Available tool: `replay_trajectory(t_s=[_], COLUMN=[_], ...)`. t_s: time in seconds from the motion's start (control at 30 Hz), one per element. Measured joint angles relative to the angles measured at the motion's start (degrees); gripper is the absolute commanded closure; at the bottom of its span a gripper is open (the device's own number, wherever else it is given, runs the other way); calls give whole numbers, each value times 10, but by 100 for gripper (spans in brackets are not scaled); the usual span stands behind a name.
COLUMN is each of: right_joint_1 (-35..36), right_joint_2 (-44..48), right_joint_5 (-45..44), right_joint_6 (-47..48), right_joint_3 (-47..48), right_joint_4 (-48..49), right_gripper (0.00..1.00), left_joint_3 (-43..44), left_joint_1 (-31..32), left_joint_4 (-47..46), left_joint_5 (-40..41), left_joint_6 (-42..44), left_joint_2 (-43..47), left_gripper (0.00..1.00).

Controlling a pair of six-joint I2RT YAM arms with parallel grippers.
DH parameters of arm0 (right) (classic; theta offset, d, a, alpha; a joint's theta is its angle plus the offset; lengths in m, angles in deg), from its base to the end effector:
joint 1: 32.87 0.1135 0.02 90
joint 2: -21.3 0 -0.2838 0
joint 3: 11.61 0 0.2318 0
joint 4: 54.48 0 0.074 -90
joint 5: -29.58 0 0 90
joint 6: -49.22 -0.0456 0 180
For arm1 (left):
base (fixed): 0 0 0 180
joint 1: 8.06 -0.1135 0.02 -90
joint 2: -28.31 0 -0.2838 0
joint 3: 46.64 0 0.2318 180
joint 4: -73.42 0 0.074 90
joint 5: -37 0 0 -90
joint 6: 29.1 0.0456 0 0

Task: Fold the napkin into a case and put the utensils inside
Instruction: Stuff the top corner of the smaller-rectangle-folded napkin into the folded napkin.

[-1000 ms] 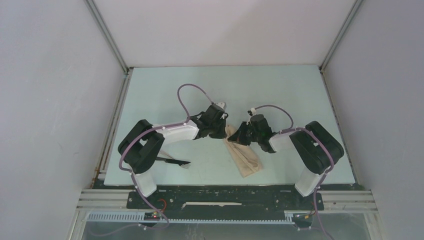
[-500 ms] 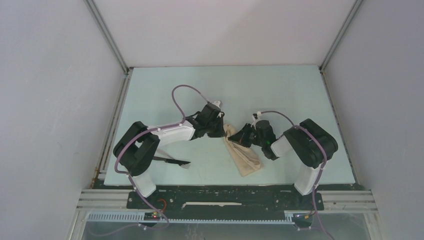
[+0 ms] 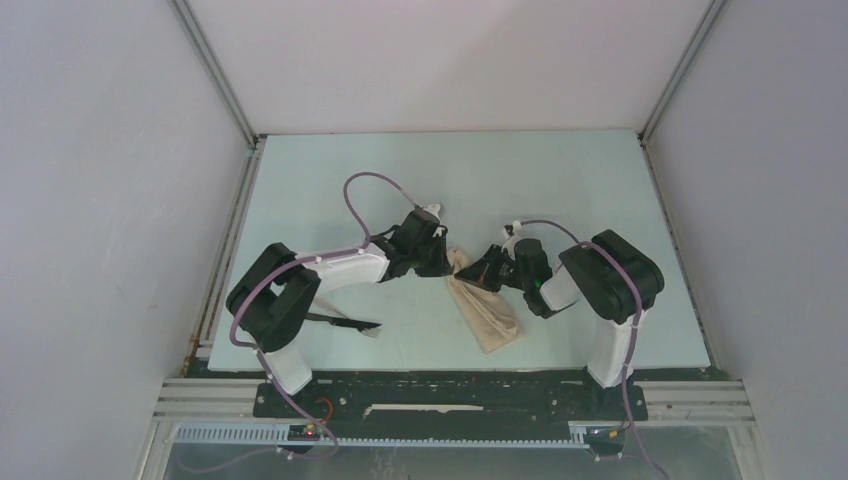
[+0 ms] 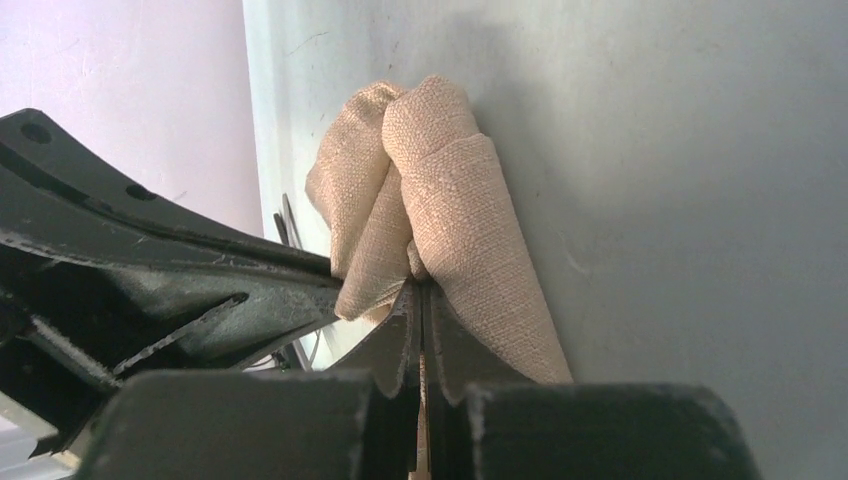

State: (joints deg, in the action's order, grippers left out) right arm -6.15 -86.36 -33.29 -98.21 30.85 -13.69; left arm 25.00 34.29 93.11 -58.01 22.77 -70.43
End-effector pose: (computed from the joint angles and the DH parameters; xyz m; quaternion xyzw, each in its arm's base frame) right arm 0.2655 0.1569 0.1261 0.0939 0.8216 0.4992 0.2587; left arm 0.2569 -0.2396 0.2014 0.0503 0.9276 -0.2686 0.2545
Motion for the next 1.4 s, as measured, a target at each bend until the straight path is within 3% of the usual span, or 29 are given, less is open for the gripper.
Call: replay_trajectory(t_s=[0.23, 0.57, 0.73, 1.0, 1.27, 1.4], right_joint_1=[13, 22, 38, 27, 7, 1], right_joint_2=[-32, -13, -45, -39, 2, 2], right_joint_5=[2, -23, -26, 0, 26, 35], right_joint_6=[-3, 14, 14, 9, 27, 24], right_joint_3=[14, 14, 54, 62, 31, 29], right_joint_4=[48, 44, 19, -13, -42, -28], right_gripper=[100, 98, 93, 72, 67, 71], left_joint_3=[-1, -11, -24, -28, -63, -63], left_joint_1=[0, -4, -5, -12, -24, -25], left_joint_4=[-4, -8, -6, -5, -7, -8], left_joint_5=[-2, 3, 9, 18, 23, 24], left_joint_6=[-1, -16, -20, -29, -39, -39], left_joint_2=[0, 3, 12, 24, 36, 39], left_gripper=[100, 100, 100, 100, 100, 100])
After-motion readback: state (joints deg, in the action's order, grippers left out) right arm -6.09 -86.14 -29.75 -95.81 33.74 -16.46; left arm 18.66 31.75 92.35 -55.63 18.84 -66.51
